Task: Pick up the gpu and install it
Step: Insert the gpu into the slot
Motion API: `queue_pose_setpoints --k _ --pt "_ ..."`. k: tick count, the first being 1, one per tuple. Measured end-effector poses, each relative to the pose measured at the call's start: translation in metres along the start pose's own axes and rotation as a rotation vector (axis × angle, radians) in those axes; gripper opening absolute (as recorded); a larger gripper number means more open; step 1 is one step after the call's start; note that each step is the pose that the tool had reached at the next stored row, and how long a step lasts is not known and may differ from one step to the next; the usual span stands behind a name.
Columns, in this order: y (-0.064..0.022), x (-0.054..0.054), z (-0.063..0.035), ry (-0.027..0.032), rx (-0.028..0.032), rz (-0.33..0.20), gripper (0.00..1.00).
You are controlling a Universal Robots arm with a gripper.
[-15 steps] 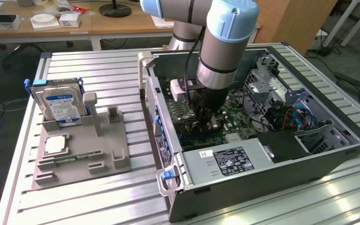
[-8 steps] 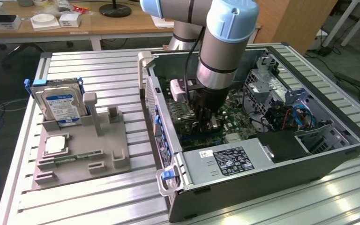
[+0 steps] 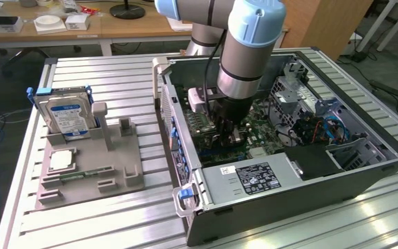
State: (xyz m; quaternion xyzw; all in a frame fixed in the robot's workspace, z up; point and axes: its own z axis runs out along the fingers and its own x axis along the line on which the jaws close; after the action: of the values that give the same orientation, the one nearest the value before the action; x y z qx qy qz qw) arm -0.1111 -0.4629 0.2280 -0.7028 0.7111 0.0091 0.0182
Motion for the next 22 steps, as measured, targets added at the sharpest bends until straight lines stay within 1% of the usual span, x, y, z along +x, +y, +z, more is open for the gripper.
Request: queue_pose_setpoints --k 3,20,21,22 --pt "0.0 0.0001 0.0032 -0.0002 0.0001 0.0 0.27" --pt "0.0001 0.0001 0.0032 -0.0001 0.0001 0.0 0.27" --pt "0.0004 0.0 0.0032 -0.0009 -0.0011 0.0 0.27" --pt "0.0004 0.0 0.0031 -0.0007 -0.0002 0.001 0.28"
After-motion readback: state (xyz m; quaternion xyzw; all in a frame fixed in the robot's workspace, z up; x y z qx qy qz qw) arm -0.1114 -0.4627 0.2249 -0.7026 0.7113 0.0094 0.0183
